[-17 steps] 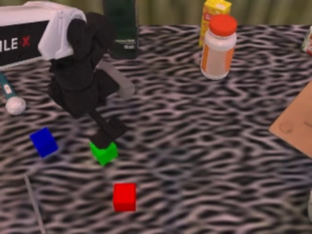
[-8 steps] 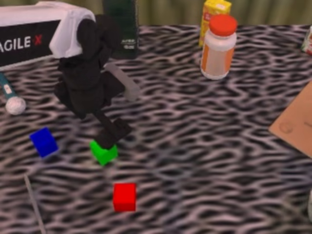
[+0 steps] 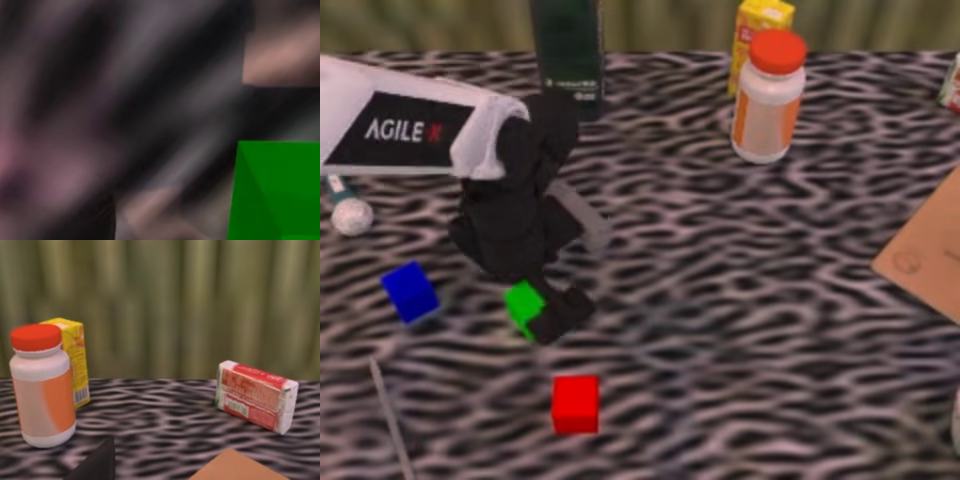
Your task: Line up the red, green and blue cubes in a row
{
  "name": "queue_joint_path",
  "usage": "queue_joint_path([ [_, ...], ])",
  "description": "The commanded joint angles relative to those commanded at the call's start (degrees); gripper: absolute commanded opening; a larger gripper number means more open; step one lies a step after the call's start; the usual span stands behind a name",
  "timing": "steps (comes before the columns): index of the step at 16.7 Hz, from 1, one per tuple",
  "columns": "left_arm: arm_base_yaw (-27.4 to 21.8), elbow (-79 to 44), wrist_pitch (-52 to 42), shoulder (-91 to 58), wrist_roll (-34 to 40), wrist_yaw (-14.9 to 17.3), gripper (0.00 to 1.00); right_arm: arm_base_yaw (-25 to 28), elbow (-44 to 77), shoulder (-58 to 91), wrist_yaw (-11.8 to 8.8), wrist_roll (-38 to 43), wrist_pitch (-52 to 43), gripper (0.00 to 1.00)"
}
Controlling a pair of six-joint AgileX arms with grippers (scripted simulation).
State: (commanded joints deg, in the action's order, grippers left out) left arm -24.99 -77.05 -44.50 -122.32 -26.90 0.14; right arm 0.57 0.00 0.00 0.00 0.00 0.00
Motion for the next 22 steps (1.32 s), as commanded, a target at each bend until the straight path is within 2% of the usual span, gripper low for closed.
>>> queue_joint_path([
  [5,0.0,0.9,1.4,-0.8,0.0,0.0,1.00,0.0,0.0,0.0,0.0,0.0,0.0,1.00],
  [18,0.0,0.9,1.4,-0.8,0.0,0.0,0.02,0.0,0.0,0.0,0.0,0.0,0.0,1.00],
  [22,0.0,0.9,1.4,-0.8,0.0,0.0,0.00,0.0,0.0,0.0,0.0,0.0,0.0,1.00],
])
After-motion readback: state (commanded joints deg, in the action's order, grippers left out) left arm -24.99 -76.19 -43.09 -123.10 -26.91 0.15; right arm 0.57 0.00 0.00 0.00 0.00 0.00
